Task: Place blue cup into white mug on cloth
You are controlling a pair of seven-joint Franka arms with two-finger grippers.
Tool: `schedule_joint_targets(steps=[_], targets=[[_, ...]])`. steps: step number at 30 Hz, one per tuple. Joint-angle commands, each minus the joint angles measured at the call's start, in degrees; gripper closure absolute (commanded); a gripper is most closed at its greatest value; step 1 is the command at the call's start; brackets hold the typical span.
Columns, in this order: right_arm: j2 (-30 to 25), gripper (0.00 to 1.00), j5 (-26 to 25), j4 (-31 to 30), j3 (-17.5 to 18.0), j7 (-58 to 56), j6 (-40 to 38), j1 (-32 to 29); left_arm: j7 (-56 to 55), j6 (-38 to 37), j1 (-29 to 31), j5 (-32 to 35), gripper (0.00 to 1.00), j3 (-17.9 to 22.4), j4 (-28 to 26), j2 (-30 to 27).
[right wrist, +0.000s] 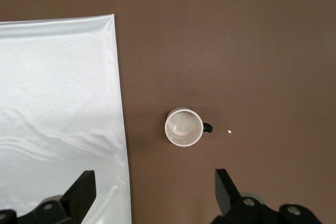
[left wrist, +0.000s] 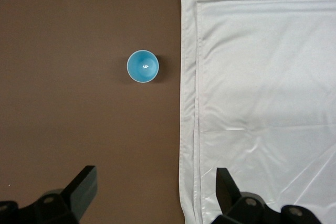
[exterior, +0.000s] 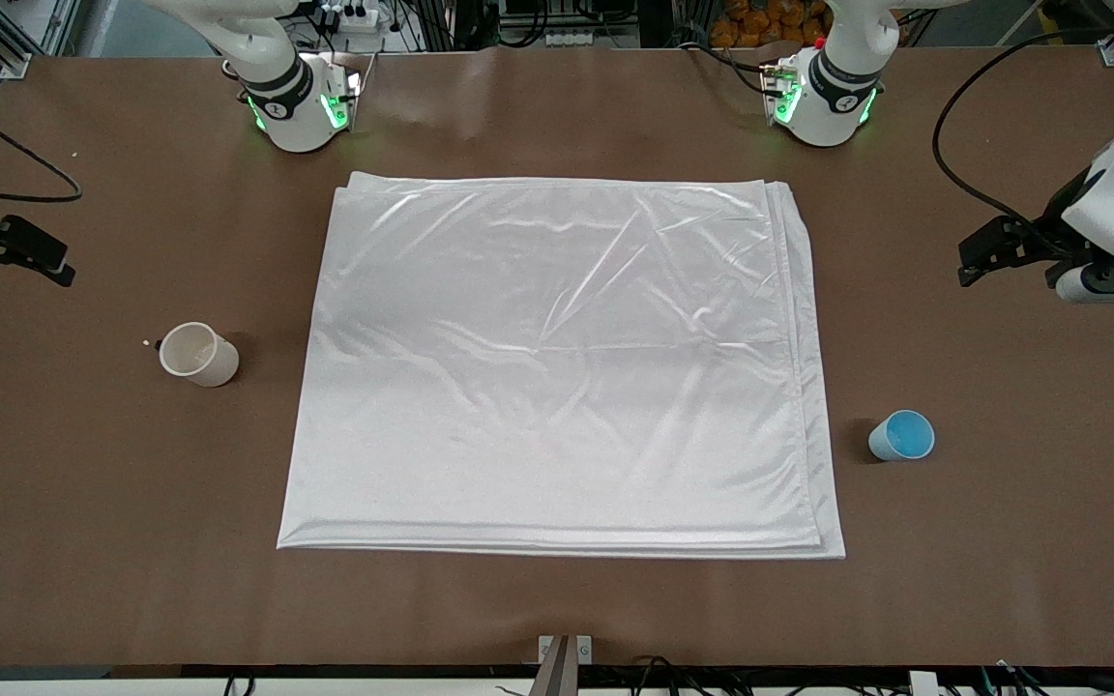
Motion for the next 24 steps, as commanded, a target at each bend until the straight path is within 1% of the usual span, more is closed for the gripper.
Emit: schedule_joint_targets(steps=[1,10,13,19,24], targets=[[-1.64,0.0,0.75,-2.14,-0.11,-1.14,1.02,-0.25,1.15,-0.38,0.34,-0.69,0.0,-0.11,1.3,0.58],[-1.64,0.0,0.75,-2.31,-0.2,-2.46,1.02,-0.6,1.15,-0.38,0.07,-0.43,0.0,-0.11,1.39,0.67],[-1.99,0.0,0.75,-3.36,-0.2,-4.91,1.89,-0.6,0.97,-0.38,-0.1,-0.34,0.0,-0.11,1.39,0.93],[-2.69,0.0,0.75,-6.17,-0.29,-8.35,2.6,-0.77,1.06,-0.38,0.86,-0.08,0.0,0.15,1.39,4.62],[-3.74,0.0,0.83,-9.07,-0.29,-14.57,5.5,-0.86,1.15,0.32,2.71,-0.07,0.0,0.42,1.74,9.98]])
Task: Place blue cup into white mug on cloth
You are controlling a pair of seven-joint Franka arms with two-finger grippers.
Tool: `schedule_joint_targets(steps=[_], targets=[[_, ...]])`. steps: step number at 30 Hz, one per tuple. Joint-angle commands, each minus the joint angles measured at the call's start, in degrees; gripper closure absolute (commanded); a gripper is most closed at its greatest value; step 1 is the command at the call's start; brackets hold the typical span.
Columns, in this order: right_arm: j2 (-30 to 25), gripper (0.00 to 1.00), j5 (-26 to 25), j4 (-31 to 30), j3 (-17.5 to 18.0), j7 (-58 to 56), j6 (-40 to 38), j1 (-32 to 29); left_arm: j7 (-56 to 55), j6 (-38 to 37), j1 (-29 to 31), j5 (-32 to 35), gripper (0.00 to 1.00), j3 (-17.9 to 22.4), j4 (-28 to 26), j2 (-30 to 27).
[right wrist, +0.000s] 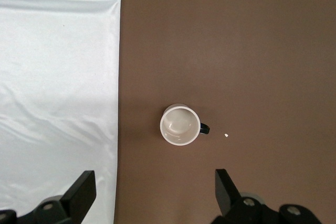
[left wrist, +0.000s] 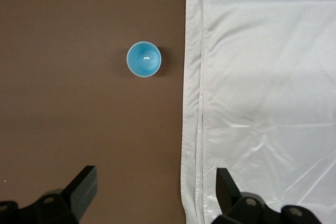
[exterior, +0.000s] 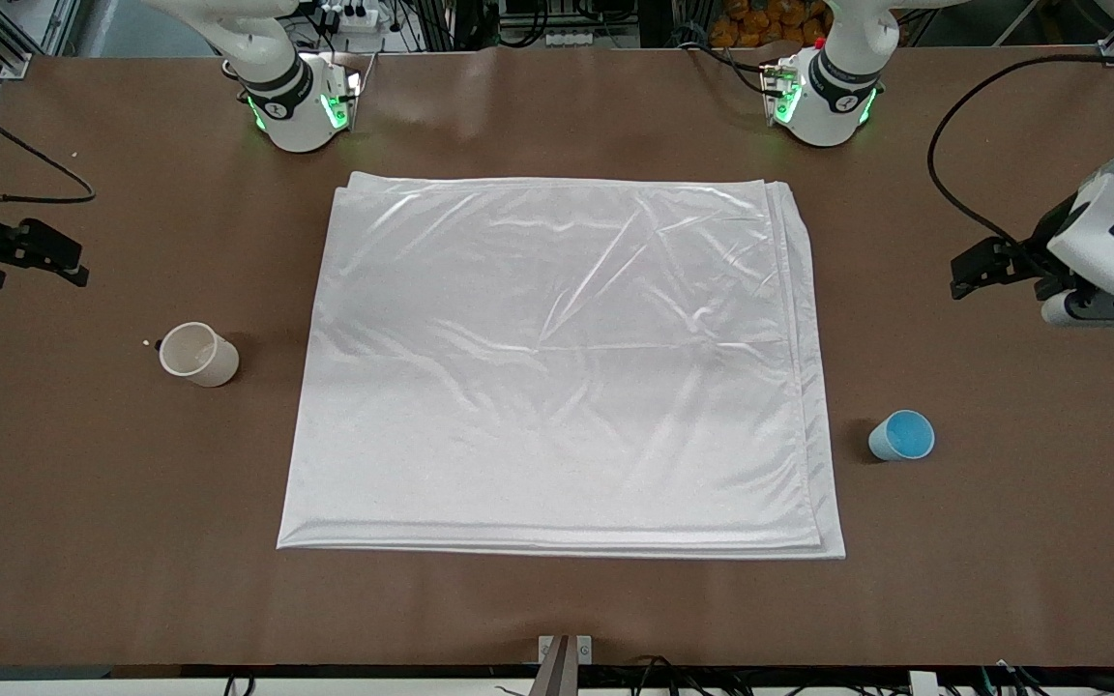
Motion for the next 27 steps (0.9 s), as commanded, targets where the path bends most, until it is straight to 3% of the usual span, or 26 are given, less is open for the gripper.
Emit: schedule_joint_targets(steps=[1,19,27], targets=[[-3.18,0.0,0.83,-5.46,0.2,-7.96,3.51,-0.77,1.15,1.0,2.35,-0.17,0.0,0.13,1.87,6.98],[-2.83,0.0,0.92,-16.01,0.02,-44.08,13.96,-4.54,4.58,11.99,5.61,2.99,0.0,0.13,1.87,17.61],[-1.25,0.0,0.66,-18.91,0.02,-52.53,18.45,-4.64,4.93,16.12,5.87,4.4,0.0,0.22,1.87,21.4]])
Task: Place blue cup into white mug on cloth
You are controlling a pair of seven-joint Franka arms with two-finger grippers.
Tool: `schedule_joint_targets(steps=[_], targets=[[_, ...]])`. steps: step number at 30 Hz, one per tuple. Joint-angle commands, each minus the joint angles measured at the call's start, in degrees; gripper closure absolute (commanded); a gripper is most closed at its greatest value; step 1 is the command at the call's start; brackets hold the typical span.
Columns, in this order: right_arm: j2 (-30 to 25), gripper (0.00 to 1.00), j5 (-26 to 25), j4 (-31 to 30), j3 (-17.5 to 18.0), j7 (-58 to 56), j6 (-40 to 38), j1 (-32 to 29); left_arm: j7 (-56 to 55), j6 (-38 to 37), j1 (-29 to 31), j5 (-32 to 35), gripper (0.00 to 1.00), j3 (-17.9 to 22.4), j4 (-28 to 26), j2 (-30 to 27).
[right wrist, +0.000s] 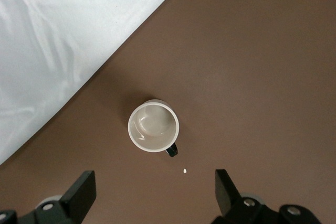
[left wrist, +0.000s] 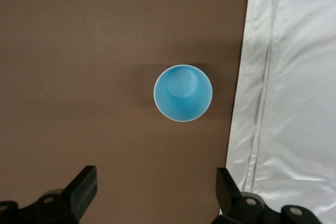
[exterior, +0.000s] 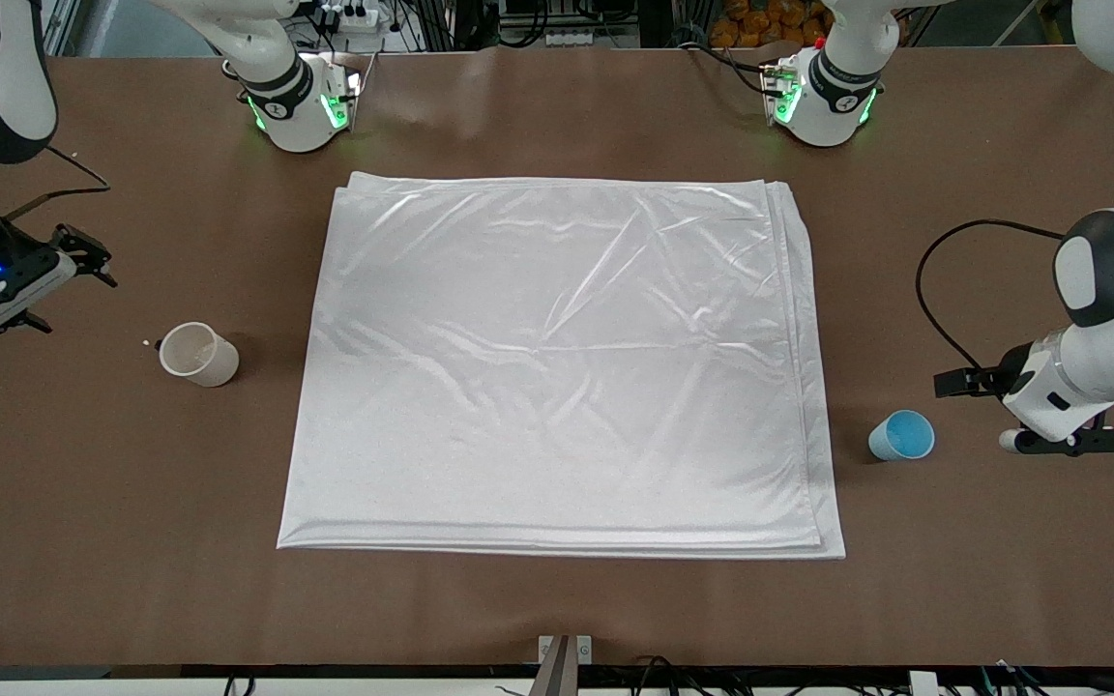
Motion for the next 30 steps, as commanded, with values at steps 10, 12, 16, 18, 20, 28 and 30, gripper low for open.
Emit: schedule_joint_targets(steps=[10,12,16,18,20,28,30], targets=[[5.61,0.0,0.57,-3.29,0.41,-17.85,7.19,-2.66,1.19,5.78,1.84,1.71,0.0,-0.15,4.9,9.4],[6.75,0.0,0.57,-3.28,0.41,-20.84,8.07,-3.37,1.19,6.57,1.84,1.71,0.0,-0.15,5.25,10.55],[8.95,0.0,0.57,-3.29,0.41,-24.8,9.03,-4.33,1.19,8.67,1.84,1.62,0.0,-0.24,5.34,12.22],[10.27,0.0,0.57,-3.29,0.41,-25.68,9.04,-5.12,1.1,9.73,1.84,1.62,0.0,-0.24,5.34,13.1],[11.94,0.0,0.57,-3.2,0.41,-27.26,9.47,-5.83,1.01,10.87,1.75,1.53,0.0,-0.24,5.34,13.97],[16.51,0.0,0.57,-3.37,0.41,-34.82,13.34,-6.97,0.22,13.95,1.14,1.71,0.0,-0.24,5.25,16.44],[17.39,0.0,0.48,-3.37,0.41,-36.4,14.13,-7.5,0.22,13.95,1.14,1.88,0.0,-0.24,5.17,16.44]])
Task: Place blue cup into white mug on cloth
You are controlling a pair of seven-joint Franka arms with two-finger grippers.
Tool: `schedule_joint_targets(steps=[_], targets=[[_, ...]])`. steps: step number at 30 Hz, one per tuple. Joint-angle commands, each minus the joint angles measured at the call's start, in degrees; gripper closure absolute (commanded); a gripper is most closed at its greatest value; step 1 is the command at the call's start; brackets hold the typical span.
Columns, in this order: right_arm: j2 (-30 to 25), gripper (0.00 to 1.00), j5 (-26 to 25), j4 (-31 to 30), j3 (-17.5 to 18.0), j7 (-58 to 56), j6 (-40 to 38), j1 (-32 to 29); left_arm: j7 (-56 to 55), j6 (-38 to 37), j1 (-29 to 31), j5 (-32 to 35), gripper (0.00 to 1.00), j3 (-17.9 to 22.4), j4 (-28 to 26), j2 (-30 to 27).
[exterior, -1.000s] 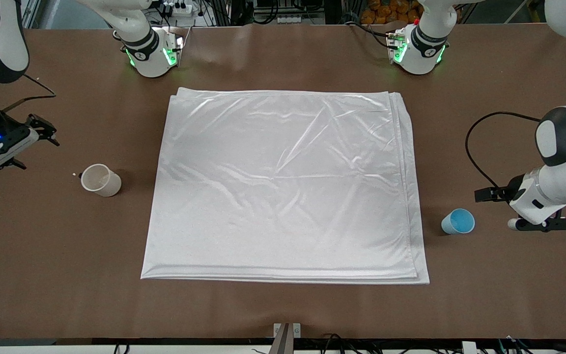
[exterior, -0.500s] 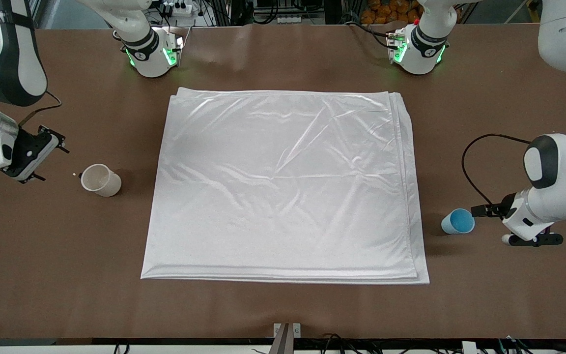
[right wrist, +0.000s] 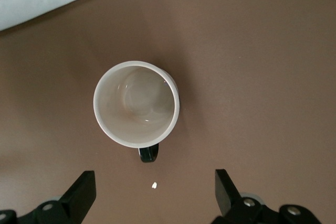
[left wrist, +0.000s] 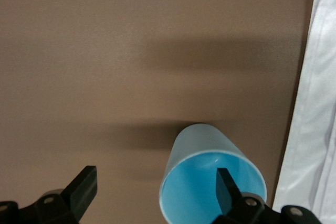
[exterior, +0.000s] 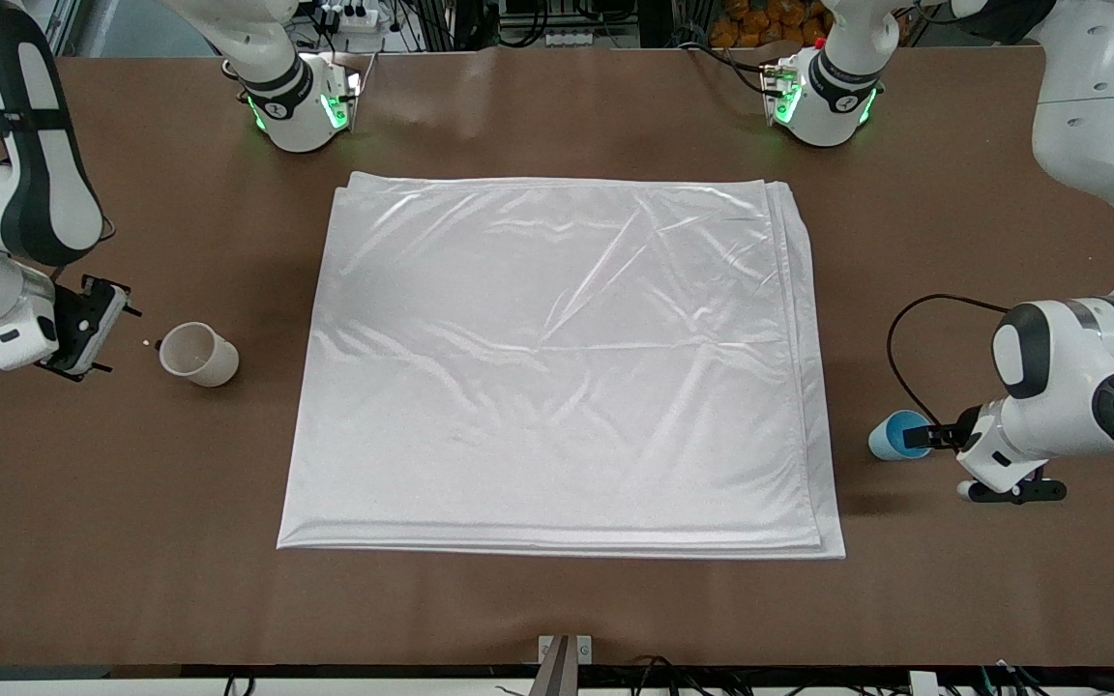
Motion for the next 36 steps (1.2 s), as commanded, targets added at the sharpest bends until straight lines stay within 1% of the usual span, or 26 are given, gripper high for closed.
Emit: schedule_joint_targets(steps=[1,5,6,8,9,12,23,33,36], targets=[[2.82,0.0,0.49,0.08,0.56,-6.11,2.23,-1.93,-0.05,0.34,-0.24,1.55,0.0,-0.15,1.25,1.16],[3.36,0.0,0.49,-2.46,0.56,-9.1,5.12,-2.37,0.21,0.43,-0.32,1.46,0.0,-0.15,1.25,1.33],[3.36,0.0,0.49,-3.69,0.56,-9.63,6.61,-2.81,0.12,0.43,-0.32,1.46,0.15,-0.15,1.25,1.33],[3.36,0.0,0.49,-5.71,0.56,-10.07,9.51,-3.16,-0.14,0.34,-0.15,1.28,0.53,-0.15,1.16,1.24],[3.44,0.0,0.49,-6.24,0.56,-10.16,10.31,-3.16,-0.23,0.34,-0.15,1.28,0.69,-0.15,1.07,1.24],[3.62,0.0,0.49,-7.04,0.56,-10.51,11.63,-3.08,-0.49,0.34,-0.15,0.84,0.99,-0.15,0.98,1.24],[6.34,0.0,0.58,-7.57,0.65,-13.76,14.36,-4.22,-1.46,0.34,-0.24,0.67,1.0,-0.24,0.9,1.24],[6.87,0.0,0.76,-11.43,0.83,-13.76,20.33,-3.95,-2.25,0.16,-0.24,0.58,1.0,-0.68,1.16,0.02],[6.87,0.0,0.76,-11.87,0.83,-13.76,20.77,-3.95,-2.25,-0.45,-0.15,0.58,1.0,-0.76,1.16,-0.6]])
